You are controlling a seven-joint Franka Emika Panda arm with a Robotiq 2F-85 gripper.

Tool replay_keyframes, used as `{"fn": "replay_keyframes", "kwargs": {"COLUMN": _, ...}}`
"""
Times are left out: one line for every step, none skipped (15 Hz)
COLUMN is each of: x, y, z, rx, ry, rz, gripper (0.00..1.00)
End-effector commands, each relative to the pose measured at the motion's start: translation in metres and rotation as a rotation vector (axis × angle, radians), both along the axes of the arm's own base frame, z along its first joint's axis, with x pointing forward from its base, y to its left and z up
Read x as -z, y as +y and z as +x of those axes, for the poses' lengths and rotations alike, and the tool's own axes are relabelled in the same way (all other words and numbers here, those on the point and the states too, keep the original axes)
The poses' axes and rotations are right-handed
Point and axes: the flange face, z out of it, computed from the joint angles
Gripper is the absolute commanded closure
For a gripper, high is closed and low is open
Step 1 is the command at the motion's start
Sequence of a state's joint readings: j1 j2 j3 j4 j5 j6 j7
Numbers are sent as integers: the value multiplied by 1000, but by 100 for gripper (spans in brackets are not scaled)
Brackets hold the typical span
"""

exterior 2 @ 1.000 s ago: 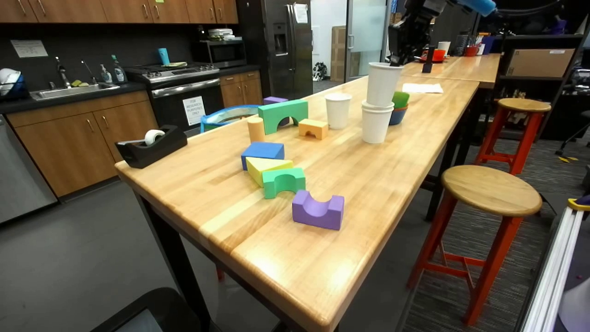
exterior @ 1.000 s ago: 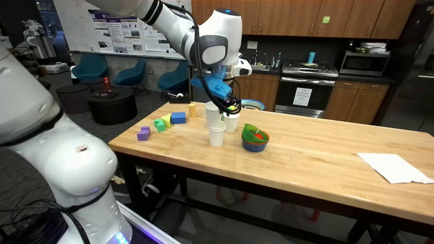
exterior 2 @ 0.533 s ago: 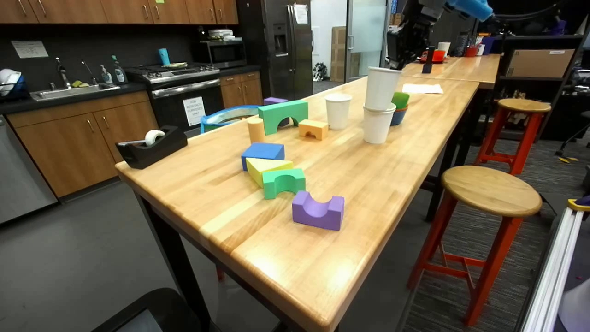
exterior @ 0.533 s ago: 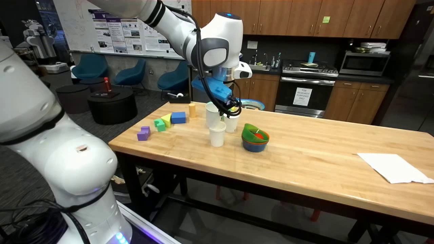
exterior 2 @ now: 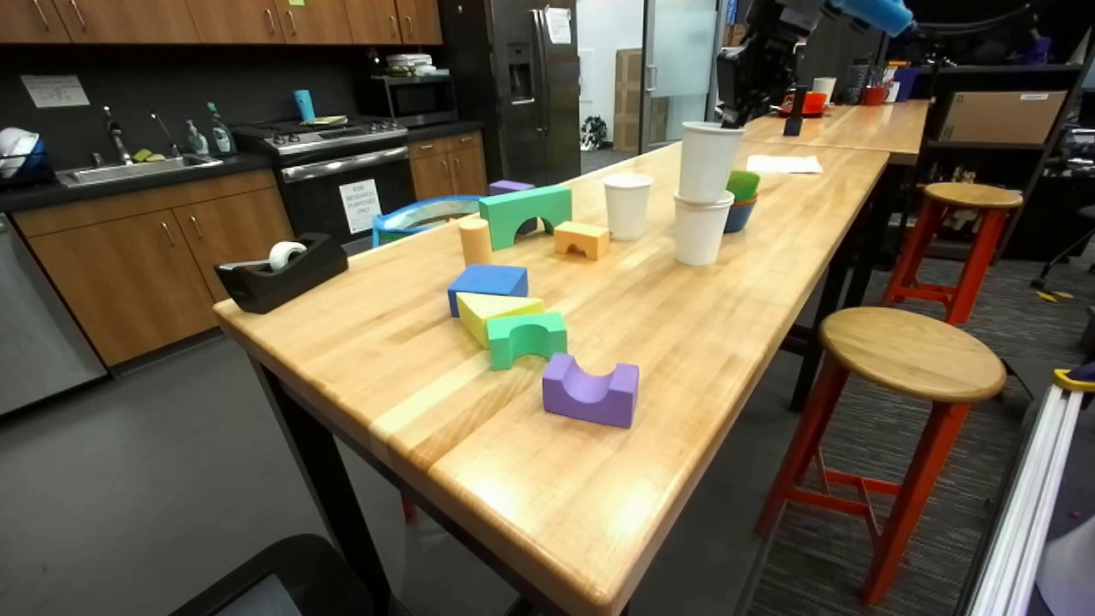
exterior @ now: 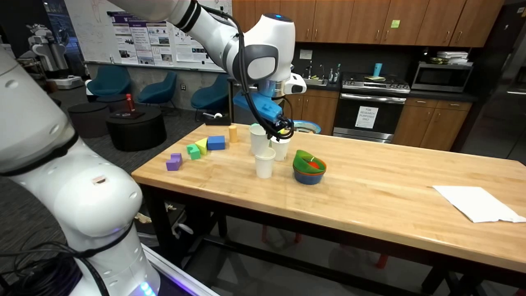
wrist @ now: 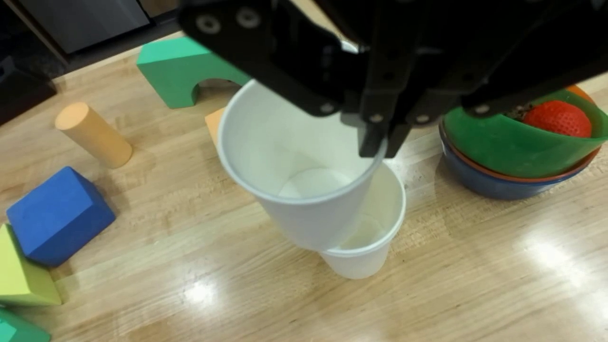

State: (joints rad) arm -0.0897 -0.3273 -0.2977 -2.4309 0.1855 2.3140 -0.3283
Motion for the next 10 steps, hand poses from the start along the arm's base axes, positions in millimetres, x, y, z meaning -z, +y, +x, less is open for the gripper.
{"fn": "replay_keyframes", "kwargs": {"x": -7, "y": -5, "z": 3, "rx": -4, "ry": -22, "rz": 10, "gripper": 99}}
{"fn": "replay_keyframes", "kwargs": {"x": -7, "y": -5, "z": 3, "rx": -3, "ry": -24, "rz": 9, "gripper": 99}}
{"fn": "replay_keyframes", "kwargs": {"x": -8, "y": -6, "z": 4, "rx": -3, "ry": -25, "rz": 8, "gripper": 99}}
{"fn": "replay_keyframes", "kwargs": {"x": -9, "y": -6, "z": 4, "rx": -2, "ry": -26, "rz": 8, "gripper": 99}}
{"fn": "replay_keyframes", "kwargs": {"x": -9, "y": -6, "z": 4, "rx": -2, "ry": -27, "rz": 8, "gripper": 99}}
{"fn": "replay_keyframes", "kwargs": {"x": -9, "y": -7, "z": 4, "rx": 0, "ry": -27, "rz": 8, "gripper": 99}}
{"fn": "replay_keyframes", "kwargs": {"x": -9, "y": -8, "z": 4, "rx": 1, "ry": -27, "rz": 8, "gripper": 99}}
{"fn": "replay_keyframes", "kwargs": {"x": -9, "y": -9, "z": 4, "rx": 3, "ry": -26, "rz": 7, "gripper": 99}}
{"fn": "replay_keyframes", "kwargs": {"x": -8, "y": -10, "z": 4, "rx": 5, "ry": -25, "rz": 7, "gripper": 99}}
{"fn": "replay_keyframes", "kwargs": {"x": -7, "y": -11, "z": 4, "rx": 8, "ry": -23, "rz": 6, "gripper": 99}}
